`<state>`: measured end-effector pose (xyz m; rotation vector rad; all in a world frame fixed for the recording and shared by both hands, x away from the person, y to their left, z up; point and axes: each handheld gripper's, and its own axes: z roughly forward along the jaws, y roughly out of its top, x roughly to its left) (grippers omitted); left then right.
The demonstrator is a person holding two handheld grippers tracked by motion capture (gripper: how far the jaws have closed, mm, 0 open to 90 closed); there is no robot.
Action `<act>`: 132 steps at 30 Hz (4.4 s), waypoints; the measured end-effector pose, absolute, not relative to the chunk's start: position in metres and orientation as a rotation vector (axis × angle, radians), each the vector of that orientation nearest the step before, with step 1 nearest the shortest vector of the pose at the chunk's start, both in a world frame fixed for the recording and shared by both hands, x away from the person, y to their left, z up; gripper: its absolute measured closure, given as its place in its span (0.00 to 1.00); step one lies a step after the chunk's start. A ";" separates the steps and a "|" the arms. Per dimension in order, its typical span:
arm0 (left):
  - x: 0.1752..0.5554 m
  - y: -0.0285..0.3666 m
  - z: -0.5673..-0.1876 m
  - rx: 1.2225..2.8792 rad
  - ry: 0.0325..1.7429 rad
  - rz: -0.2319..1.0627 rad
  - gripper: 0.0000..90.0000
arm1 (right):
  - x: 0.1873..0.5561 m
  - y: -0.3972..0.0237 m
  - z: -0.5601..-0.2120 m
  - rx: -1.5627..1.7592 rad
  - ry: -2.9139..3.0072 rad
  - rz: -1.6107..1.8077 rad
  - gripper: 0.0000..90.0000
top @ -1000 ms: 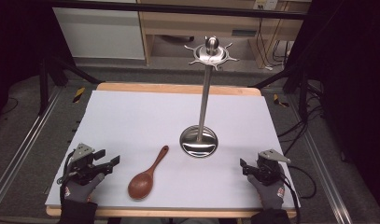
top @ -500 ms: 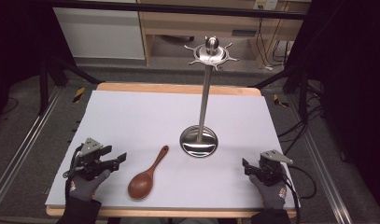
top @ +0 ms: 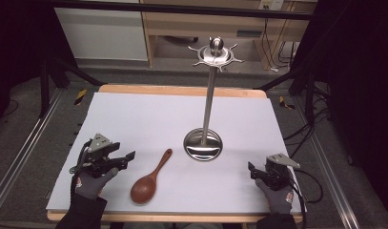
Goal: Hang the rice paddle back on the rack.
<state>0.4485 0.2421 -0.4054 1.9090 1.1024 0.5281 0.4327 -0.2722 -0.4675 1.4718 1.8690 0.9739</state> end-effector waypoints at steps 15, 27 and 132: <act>0.457 0.227 -0.396 1.968 1.077 0.516 0.33 | 0.432 -0.272 -0.467 1.464 1.876 0.976 0.30; 0.464 0.208 -0.394 2.034 1.042 0.489 0.34 | 0.432 -0.271 -0.468 1.456 1.887 0.970 0.32; 0.480 0.135 -0.449 2.477 1.139 0.214 0.78 | 0.432 -0.266 -0.467 1.458 1.937 0.975 0.40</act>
